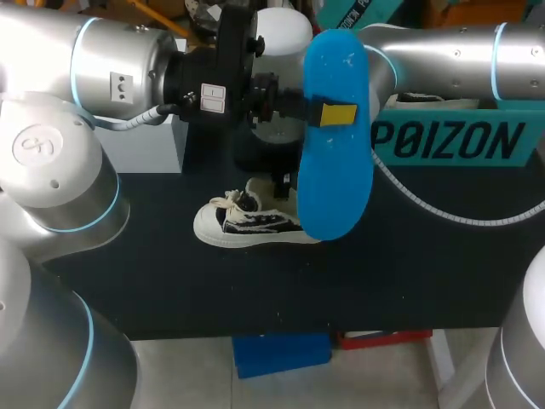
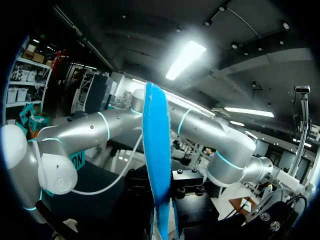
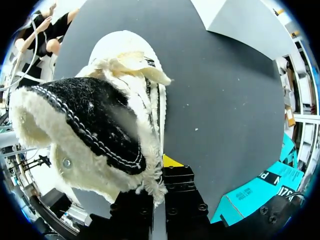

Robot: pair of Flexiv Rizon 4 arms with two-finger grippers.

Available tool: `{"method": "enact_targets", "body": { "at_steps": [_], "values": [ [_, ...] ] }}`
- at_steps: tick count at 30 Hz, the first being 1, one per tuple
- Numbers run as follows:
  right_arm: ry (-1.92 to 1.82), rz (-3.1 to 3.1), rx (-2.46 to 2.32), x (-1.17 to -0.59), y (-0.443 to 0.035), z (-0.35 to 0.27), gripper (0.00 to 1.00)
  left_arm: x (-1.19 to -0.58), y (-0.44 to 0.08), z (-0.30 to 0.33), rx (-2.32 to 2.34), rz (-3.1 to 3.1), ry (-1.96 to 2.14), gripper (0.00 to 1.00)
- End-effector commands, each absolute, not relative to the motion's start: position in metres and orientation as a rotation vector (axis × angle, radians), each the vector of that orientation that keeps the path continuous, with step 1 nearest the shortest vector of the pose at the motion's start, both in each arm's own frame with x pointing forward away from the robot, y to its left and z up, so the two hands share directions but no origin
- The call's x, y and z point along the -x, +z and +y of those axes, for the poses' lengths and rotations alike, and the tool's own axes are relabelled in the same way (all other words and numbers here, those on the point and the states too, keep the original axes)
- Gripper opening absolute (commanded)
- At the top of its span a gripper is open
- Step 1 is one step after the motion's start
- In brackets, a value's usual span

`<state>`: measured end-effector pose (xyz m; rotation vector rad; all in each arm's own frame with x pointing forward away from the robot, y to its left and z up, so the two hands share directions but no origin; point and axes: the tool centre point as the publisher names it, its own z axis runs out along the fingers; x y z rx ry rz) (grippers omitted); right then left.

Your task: Take the shoe out of the shoebox, open the shoe tongue, remove and reinsert the insole, then place the shoe into the shoebox

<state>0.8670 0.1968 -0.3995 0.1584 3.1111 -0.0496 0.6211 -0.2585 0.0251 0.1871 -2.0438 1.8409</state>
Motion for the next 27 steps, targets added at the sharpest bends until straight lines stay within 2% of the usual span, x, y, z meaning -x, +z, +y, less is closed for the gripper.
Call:
{"method": "enact_targets", "body": {
  "at_steps": [1,11,19,27],
  "values": [
    [-0.050,3.111,-0.159,-0.868,-0.399,0.196,0.00,-0.621,0.024,-0.261,-0.190,-2.045,1.843,0.00],
    [-0.110,3.097,-0.248,-0.868,-0.393,0.192,0.00,-0.621,0.024,-0.261,-0.190,-2.045,1.843,0.00],
    [-0.236,3.001,-0.823,-0.877,-0.343,0.168,0.00,-0.621,0.024,-0.261,-0.190,-2.045,1.843,0.00],
    [-0.152,2.717,-1.466,-0.879,-0.307,0.149,0.00,-0.621,0.024,-0.261,-0.190,-2.045,1.843,0.00]
  ]
}}
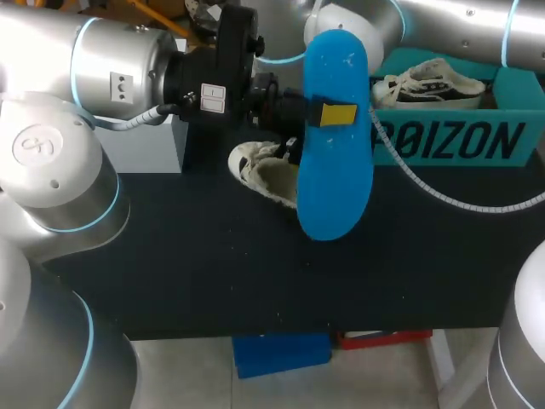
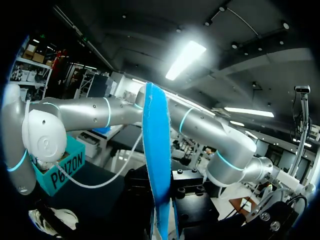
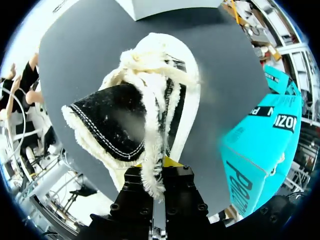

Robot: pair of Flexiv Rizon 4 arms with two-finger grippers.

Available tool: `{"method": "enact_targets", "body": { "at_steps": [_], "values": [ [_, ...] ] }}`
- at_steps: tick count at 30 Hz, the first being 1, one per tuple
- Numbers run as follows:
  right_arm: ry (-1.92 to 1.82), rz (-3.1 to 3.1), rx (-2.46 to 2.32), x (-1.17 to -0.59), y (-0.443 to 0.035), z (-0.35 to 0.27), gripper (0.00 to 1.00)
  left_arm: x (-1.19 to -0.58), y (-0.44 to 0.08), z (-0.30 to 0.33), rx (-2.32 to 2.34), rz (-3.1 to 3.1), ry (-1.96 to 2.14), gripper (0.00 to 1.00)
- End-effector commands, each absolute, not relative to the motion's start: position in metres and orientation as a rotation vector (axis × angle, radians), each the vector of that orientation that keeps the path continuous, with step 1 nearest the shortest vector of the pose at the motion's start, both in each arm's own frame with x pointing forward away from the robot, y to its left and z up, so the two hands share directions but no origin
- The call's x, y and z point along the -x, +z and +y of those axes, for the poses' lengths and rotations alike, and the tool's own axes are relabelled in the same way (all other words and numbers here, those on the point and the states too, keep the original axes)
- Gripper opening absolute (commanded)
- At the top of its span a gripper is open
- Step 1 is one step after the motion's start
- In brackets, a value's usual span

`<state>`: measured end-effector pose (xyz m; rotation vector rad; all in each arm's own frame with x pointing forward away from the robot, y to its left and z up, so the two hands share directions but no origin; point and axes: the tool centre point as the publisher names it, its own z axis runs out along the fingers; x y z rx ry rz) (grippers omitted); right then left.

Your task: Take the shoe out of the shoebox, open the shoe tongue, remove and reinsert the insole, then place the shoe into the shoebox

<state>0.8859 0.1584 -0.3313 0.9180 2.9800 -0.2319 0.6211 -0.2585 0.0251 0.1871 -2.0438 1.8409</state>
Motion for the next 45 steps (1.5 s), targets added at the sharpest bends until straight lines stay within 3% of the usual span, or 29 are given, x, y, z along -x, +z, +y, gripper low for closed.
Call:
{"method": "enact_targets", "body": {
  "at_steps": [1,14,45],
  "values": [
    [-0.142,2.694,-1.509,-0.878,-0.305,0.148,0.00,-0.621,0.024,-0.261,-0.190,-2.045,1.843,0.00],
    [-0.069,2.306,-1.985,-0.870,-0.302,0.146,0.00,-0.621,0.024,-0.261,-0.190,-2.045,1.843,0.00],
    [-0.018,2.229,-2.133,-0.865,-0.342,0.173,0.00,-0.621,0.024,-0.261,-0.190,-2.045,1.843,0.00]
  ]
}}
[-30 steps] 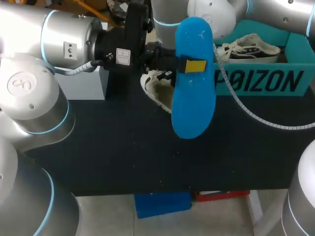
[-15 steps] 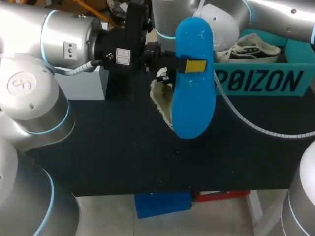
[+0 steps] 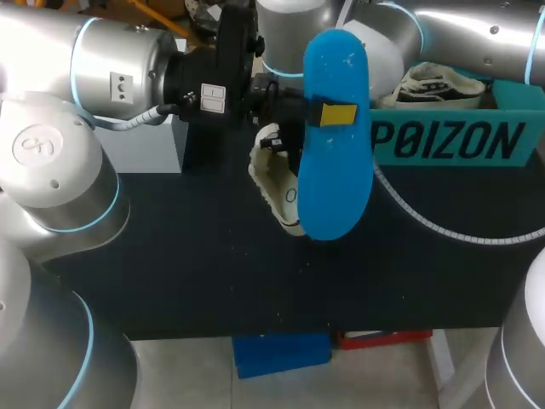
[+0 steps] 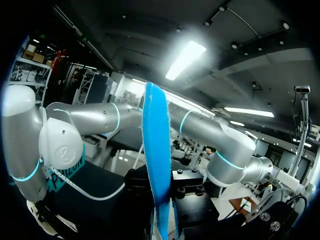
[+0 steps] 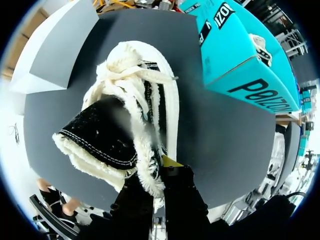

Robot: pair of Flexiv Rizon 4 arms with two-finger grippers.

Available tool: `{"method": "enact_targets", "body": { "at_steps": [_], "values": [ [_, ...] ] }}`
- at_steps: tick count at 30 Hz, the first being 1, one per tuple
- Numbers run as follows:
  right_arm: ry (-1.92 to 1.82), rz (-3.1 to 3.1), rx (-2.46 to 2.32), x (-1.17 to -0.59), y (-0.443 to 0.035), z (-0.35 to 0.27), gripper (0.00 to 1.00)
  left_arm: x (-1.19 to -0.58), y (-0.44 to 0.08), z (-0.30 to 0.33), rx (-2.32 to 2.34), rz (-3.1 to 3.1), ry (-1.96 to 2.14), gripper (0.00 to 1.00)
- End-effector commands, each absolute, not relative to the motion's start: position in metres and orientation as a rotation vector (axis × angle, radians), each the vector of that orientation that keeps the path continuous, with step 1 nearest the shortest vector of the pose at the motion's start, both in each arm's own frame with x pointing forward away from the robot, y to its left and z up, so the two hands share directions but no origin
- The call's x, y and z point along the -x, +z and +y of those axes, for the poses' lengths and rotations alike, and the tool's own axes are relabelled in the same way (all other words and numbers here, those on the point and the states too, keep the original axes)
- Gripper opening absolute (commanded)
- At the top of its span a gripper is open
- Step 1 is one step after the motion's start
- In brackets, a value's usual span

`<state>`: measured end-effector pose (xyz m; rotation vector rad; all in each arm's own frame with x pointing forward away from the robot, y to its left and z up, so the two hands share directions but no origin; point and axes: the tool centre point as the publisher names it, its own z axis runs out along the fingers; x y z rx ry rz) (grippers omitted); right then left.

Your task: Take the shoe out of the shoebox, open the shoe tongue, remove and reinsert the insole, then place the shoe into the shoebox

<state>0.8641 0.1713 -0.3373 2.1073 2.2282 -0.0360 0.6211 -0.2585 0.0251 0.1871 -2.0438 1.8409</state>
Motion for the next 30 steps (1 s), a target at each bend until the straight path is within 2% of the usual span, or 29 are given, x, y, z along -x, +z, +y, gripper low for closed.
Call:
{"method": "enact_targets", "body": {
  "at_steps": [1,25,26,27,30],
  "values": [
    [-0.015,2.225,-2.142,-0.864,-0.344,0.174,0.00,-0.621,0.024,-0.261,-0.190,-2.045,1.843,0.00],
    [0.002,2.101,-2.371,-0.855,-0.393,0.158,0.00,-0.621,0.024,-0.261,-0.190,-2.045,1.843,0.00],
    [0.006,2.099,-2.374,-0.855,-0.394,0.156,0.24,-0.621,0.024,-0.261,-0.190,-2.045,1.843,0.00],
    [0.002,2.077,-2.386,-0.854,-0.394,0.153,1.00,-0.621,0.024,-0.261,-0.190,-2.045,1.843,0.00],
    [0.029,2.040,-2.413,-0.854,-0.390,0.141,1.00,-0.621,0.024,-0.261,-0.190,-2.045,1.843,0.00]
  ]
}}
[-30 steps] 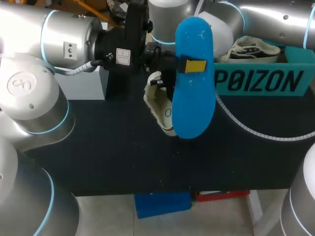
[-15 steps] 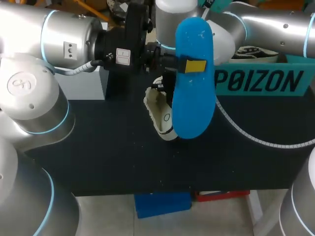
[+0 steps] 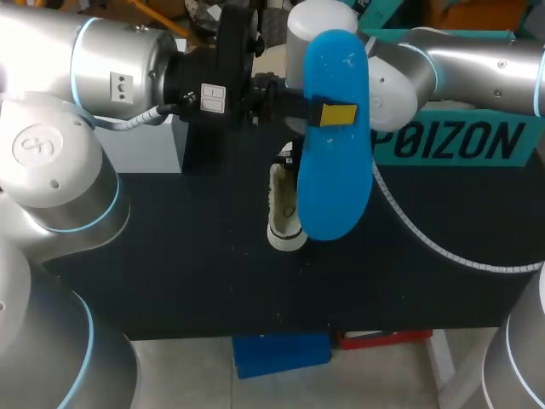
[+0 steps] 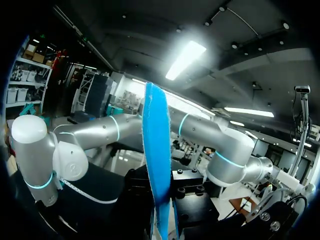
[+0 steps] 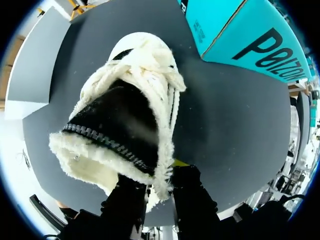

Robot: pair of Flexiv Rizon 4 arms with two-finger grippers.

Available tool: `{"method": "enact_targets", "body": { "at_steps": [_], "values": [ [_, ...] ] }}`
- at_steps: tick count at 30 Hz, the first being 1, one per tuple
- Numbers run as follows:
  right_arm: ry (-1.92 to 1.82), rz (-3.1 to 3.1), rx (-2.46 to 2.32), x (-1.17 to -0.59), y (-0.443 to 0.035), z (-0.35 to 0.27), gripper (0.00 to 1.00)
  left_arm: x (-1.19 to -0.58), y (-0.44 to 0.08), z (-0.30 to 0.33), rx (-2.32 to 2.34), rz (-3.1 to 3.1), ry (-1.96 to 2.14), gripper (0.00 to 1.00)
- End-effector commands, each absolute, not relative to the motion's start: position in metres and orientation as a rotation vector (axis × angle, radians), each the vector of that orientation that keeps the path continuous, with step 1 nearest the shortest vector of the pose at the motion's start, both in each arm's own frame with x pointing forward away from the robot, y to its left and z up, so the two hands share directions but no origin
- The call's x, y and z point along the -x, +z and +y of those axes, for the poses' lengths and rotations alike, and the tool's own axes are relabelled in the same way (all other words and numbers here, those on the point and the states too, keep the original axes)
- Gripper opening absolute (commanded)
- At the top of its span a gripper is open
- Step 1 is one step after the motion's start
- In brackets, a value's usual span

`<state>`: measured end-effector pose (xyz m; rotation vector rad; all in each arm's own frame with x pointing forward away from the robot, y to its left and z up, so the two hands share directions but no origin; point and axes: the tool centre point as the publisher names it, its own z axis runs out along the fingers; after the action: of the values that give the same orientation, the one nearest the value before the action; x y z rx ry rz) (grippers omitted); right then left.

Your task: Take the shoe out of the shoebox, open the shoe tongue, remove and reinsert the insole, then place the shoe into the shoebox

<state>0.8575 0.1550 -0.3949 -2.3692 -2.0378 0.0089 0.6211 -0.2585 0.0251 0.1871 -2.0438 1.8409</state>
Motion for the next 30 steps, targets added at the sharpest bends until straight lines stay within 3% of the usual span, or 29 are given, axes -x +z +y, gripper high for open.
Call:
{"method": "enact_targets", "body": {
  "at_steps": [1,9,16,30],
  "values": [
    [-0.051,-2.007,2.393,-0.854,-0.386,0.139,1.00,-0.621,0.024,-0.261,-0.190,-2.045,1.843,0.00],
    [-0.285,-1.960,2.347,-0.851,-0.351,0.130,1.00,-0.621,0.024,-0.261,-0.190,-2.045,1.843,0.00],
    [-0.755,-1.943,1.981,-0.849,-0.304,0.142,1.00,-0.621,0.024,-0.261,-0.190,-2.045,1.843,0.00],
    [-0.755,-1.943,1.981,-0.849,-0.304,0.142,1.00,-0.621,0.024,-0.261,-0.190,-2.045,1.843,0.00]
  ]
}}
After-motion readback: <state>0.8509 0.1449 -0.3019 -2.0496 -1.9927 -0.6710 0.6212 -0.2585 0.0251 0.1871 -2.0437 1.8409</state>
